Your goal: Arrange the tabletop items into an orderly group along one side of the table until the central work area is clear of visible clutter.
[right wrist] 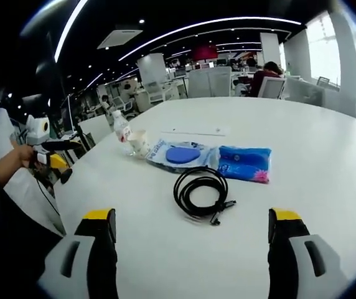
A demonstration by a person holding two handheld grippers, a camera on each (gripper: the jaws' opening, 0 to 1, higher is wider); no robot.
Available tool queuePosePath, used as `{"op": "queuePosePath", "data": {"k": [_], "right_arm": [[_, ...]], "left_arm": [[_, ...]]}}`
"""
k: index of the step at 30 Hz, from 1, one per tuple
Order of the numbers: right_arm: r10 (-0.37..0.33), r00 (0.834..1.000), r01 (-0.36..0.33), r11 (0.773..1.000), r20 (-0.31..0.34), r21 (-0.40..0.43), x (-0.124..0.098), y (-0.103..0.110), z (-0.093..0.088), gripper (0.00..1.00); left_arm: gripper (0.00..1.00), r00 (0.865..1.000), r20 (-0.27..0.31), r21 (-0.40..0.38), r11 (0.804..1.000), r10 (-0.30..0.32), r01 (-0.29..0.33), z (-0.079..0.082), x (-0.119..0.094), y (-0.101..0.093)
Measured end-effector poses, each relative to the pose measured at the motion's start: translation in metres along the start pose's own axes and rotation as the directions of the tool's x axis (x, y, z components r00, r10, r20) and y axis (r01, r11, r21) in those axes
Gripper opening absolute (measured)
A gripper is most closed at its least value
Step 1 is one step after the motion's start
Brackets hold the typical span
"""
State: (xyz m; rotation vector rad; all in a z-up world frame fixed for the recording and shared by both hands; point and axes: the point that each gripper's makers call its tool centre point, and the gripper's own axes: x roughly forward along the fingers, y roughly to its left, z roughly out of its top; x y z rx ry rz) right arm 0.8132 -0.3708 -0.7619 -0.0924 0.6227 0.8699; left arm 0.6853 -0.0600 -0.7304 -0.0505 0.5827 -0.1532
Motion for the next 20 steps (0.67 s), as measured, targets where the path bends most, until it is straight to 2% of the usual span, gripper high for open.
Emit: {"op": "queuePosePath", "data": {"k": [8, 20], "right_arm": [[-0.001, 1.000, 0.001, 1.000, 0.005, -0.009, -0.002, 0.003, 0.003, 0.99], [-0.021, 1.000, 0.021, 1.000, -0.010, -0.005, -0.009, 0.011, -0.006, 0.98]], "left_arm": [[1.00, 1.000, 0.001, 0.005, 1.000, 0.006, -0.006, 0.000, -0.003, 0.004], [0.98, 1.000, -0.001, 0.004, 1.000, 0.000, 0.000, -0.003, -0.006, 0.008]]}}
